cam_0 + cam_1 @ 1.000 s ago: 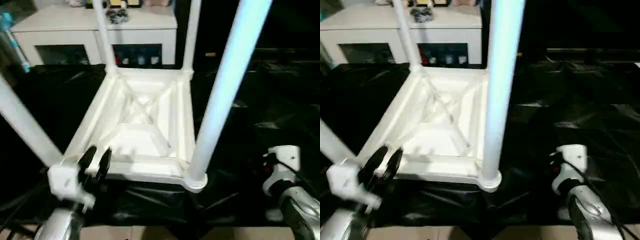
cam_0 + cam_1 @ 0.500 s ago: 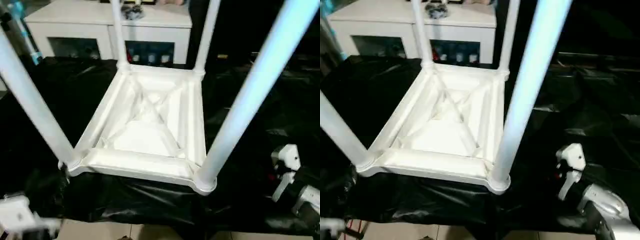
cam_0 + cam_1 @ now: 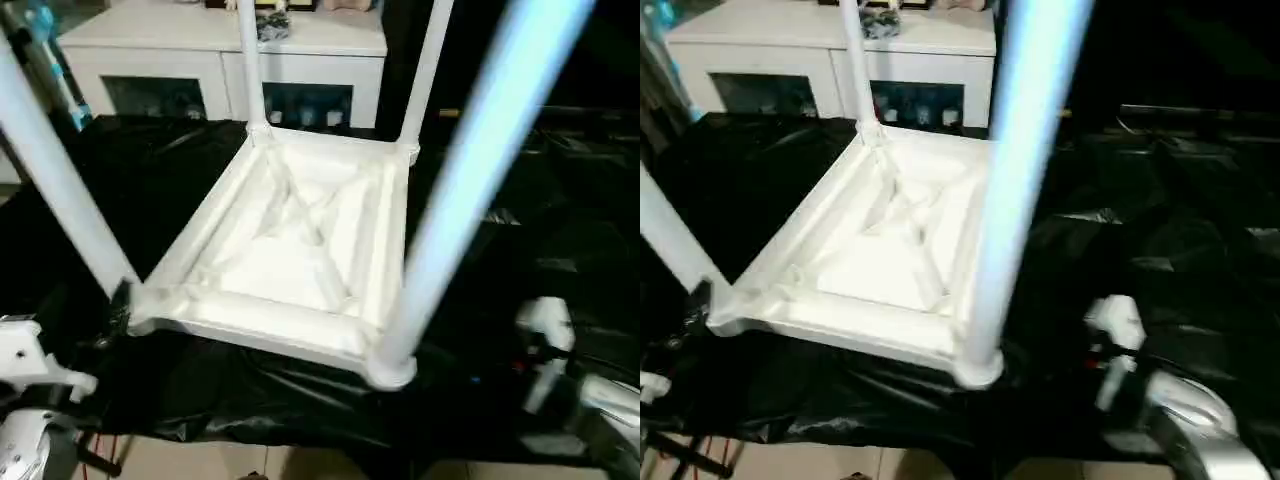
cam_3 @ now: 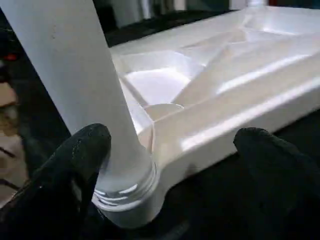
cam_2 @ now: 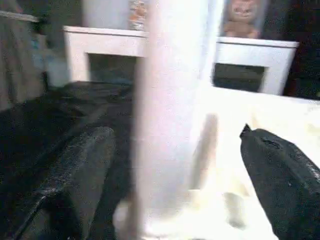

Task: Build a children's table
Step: Flip table

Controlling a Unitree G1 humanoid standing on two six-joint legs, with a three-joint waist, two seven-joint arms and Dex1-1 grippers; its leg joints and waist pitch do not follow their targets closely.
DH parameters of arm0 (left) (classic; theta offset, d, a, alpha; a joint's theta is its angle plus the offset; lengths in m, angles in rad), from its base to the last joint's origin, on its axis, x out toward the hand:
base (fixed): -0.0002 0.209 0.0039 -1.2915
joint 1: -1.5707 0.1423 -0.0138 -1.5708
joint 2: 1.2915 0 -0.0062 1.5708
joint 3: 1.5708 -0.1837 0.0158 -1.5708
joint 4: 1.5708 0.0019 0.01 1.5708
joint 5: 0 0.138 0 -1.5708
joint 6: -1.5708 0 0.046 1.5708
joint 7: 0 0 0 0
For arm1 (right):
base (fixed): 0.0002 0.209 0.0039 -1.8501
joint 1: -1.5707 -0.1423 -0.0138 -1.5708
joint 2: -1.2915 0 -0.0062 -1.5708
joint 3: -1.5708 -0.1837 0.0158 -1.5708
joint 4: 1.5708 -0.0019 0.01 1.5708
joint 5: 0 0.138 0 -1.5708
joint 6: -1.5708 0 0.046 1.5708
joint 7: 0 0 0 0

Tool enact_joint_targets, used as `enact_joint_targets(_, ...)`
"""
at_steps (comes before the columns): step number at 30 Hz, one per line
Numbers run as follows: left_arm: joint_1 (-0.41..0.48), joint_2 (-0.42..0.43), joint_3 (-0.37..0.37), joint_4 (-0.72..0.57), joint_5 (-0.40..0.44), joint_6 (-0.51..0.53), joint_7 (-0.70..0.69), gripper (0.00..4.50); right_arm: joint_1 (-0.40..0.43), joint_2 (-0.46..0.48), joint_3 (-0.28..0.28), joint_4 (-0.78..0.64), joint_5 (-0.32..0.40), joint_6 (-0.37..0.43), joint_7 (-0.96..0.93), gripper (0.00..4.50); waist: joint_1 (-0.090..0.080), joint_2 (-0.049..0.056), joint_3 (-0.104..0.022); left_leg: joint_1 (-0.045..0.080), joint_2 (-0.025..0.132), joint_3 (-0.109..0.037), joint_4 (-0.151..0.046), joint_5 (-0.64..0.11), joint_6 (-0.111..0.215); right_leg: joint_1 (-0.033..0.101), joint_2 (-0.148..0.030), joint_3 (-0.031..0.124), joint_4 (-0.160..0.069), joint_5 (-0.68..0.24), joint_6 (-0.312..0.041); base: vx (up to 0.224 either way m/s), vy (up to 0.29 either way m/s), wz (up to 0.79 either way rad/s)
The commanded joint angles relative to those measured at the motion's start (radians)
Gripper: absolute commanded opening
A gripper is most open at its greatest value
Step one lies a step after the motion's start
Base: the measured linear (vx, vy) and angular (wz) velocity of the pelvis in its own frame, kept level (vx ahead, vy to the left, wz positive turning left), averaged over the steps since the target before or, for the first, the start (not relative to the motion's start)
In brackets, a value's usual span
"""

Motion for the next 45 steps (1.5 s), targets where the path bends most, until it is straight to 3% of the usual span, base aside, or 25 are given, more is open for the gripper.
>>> enact_joint_targets(1,0.001,0.014,-0.012,-0.003,-0.024,0.021,-0.035,4.43,-0.022,0.003,0.009,0.013,-0.018,-0.019,0.01,4.5,0.003,-0.002,-0.03,0.004,0.076,-0.035,-0.095,-0.221,0.023,0.019,-0.08,0.048,-0.071,-0.065,-0.181,0.0,0.0,0.0)
enact_joint_targets(5,-0.018,0.034,-0.015,0.026,-0.022,0.033,-0.056,4.43,-0.054,0.014,0.028,0.048,-0.041,-0.039,0.013,4.5,0.001,-0.003,-0.028,0.005,0.074,-0.032,-0.095,-0.229,0.028,0.015,-0.078,0.048,-0.073,-0.097,-0.189,0.0,0.0,0.0)
enact_joint_targets(6,-0.07,0.062,-0.009,0.107,0.002,0.041,-0.061,4.43,-0.071,0.016,0.043,0.057,-0.042,-0.039,0.02,4.5,0.001,-0.012,-0.025,0.007,0.074,-0.03,-0.097,-0.244,0.027,0.013,-0.077,0.05,-0.078,-0.145,-0.179,0.0,0.0,0.0)
enact_joint_targets(8,-0.111,0.079,0.001,0.166,-0.005,0.057,-0.067,4.43,-0.077,0.01,0.054,0.055,-0.032,-0.028,0.031,4.5,0.004,-0.007,-0.027,0.012,0.072,-0.031,-0.097,-0.243,0.021,0.01,-0.08,0.051,-0.079,-0.172,-0.169,0.0,0.0,0.0)
enact_joint_targets(13,-0.207,0.122,0.04,0.291,-0.031,0.067,-0.057,4.43,-0.083,-0.015,0.051,0.072,-0.035,-0.04,0.053,4.5,0.009,-0.004,-0.033,0.013,0.073,-0.032,-0.097,-0.223,0.012,0.012,-0.077,0.049,-0.072,-0.1,-0.179,0.0,0.0,0.0)
enact_joint_targets(18,-0.285,0.151,0.076,0.356,-0.093,0.105,-0.073,4.43,-0.101,-0.045,0.027,0.106,-0.043,-0.061,0.081,4.5,0.012,-0.01,-0.038,0.01,0.074,-0.03,-0.091,-0.176,0.032,0.018,-0.079,0.046,-0.059,0.026,-0.221,0.0,0.0,0.0)
enact_joint_targets(24,-0.357,0.187,0.038,0.447,-0.101,0.138,-0.207,4.43,-0.131,-0.059,0.041,0.113,-0.043,-0.057,0.097,4.5,0.016,-0.009,-0.037,0.014,0.076,-0.028,-0.093,-0.172,0.036,0.015,-0.082,0.047,-0.06,-0.017,-0.228,0.0,0.0,0.0)
enact_joint_targets(27,-0.397,0.204,-0.022,0.499,-0.067,0.137,-0.296,4.43,-0.161,-0.063,0.068,0.129,-0.044,-0.063,0.127,4.5,0.016,-0.006,-0.037,0.015,0.077,-0.026,-0.093,-0.184,0.028,0.015,-0.083,0.048,-0.06,-0.021,-0.234,0.0,0.0,0.0)
enact_joint_targets(29,-0.403,0.205,-0.026,0.505,-0.067,0.138,-0.305,4.43,-0.164,-0.065,0.072,0.128,-0.041,-0.058,0.134,4.5,0.018,-0.009,-0.038,0.014,0.079,-0.027,-0.092,-0.174,0.031,0.018,-0.084,0.048,-0.058,0.006,-0.241,0.0,0.0,0.0)
enact_joint_targets(30,-0.406,0.207,-0.046,0.509,-0.063,0.16,-0.32,4.43,-0.171,-0.075,0.083,0.138,-0.047,-0.066,0.157,4.5,0.018,-0.001,-0.039,0.013,0.079,-0.028,-0.092,-0.17,0.033,0.018,-0.084,0.047,-0.057,0.024,-0.244,0.0,0.0,0.0)
enact_joint_targets(31,-0.409,0.209,-0.051,0.516,-0.064,0.17,-0.326,4.29,-0.172,-0.079,0.086,0.143,-0.048,-0.071,0.164,4.5,0.018,-0.005,-0.04,0.013,0.078,-0.027,-0.09,-0.167,0.036,0.019,-0.083,0.046,-0.055,0.037,-0.249,0.0,0.0,0.0)
enact_joint_targets(33,-0.395,0.204,-0.065,0.506,-0.05,0.187,-0.308,4.17,-0.165,-0.092,0.083,0.142,-0.052,-0.078,0.172,4.5,0.021,0.0,-0.039,0.014,0.079,-0.026,-0.09,-0.171,0.039,0.018,-0.085,0.046,-0.055,0.037,-0.256,0.0,0.0,0.0)
enact_joint_targets(35,-0.376,0.195,-0.073,0.487,-0.04,0.212,-0.287,4.04,-0.153,-0.102,0.077,0.139,-0.056,-0.085,0.172,4.5,0.021,-0.002,-0.038,0.015,0.081,-0.027,-0.092,-0.185,0.035,0.02,-0.084,0.046,-0.057,0.031,-0.258,0.0,0.0,0.0)
enact_joint_targets(39,-0.301,0.148,-0.105,0.393,-0.018,0.247,-0.228,3.7,-0.086,-0.123,0.028,0.097,-0.041,-0.075,0.152,4.5,0.025,-0.001,-0.038,0.011,0.087,-0.026,-0.091,-0.178,0.047,0.022,-0.089,0.047,-0.059,0.038,-0.259,0.0,0.0,0.0)
enact_joint_targets(42,-0.278,0.121,-0.121,0.349,-0.017,0.257,-0.206,3.42,-0.046,-0.131,0.007,0.071,-0.032,-0.065,0.142,4.5,0.027,0.001,-0.032,0.013,0.084,-0.021,-0.093,-0.203,0.056,0.016,-0.086,0.049,-0.068,-0.03,-0.245,0.0,0.0,0.0)
enact_joint_targets(45,-0.265,0.08,-0.138,0.29,-0.013,0.277,-0.154,3.22,0.011,-0.151,-0.012,0.038,-0.025,-0.061,0.143,4.5,0.031,0.004,-0.029,0.014,0.089,-0.02,-0.097,-0.244,0.036,0.016,-0.089,0.052,-0.078,-0.115,-0.227,0.0,0.0,0.0)
